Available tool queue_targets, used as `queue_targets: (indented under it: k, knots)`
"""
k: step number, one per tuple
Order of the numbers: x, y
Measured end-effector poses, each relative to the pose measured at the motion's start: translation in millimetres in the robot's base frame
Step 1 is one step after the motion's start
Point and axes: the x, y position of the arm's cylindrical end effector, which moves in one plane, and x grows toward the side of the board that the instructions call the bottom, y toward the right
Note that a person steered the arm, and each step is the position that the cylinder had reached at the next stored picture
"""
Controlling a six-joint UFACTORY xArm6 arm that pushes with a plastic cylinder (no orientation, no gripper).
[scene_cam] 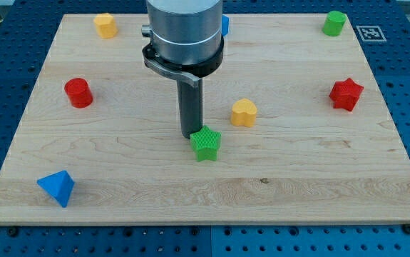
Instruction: Slide the yellow heart towards the bottom right
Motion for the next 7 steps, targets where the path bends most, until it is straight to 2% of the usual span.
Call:
queue_targets:
  k: [1, 5, 6, 7]
  knots:
    - [2, 8]
    - [65, 43]
    - [63, 41]
    - [9, 15]
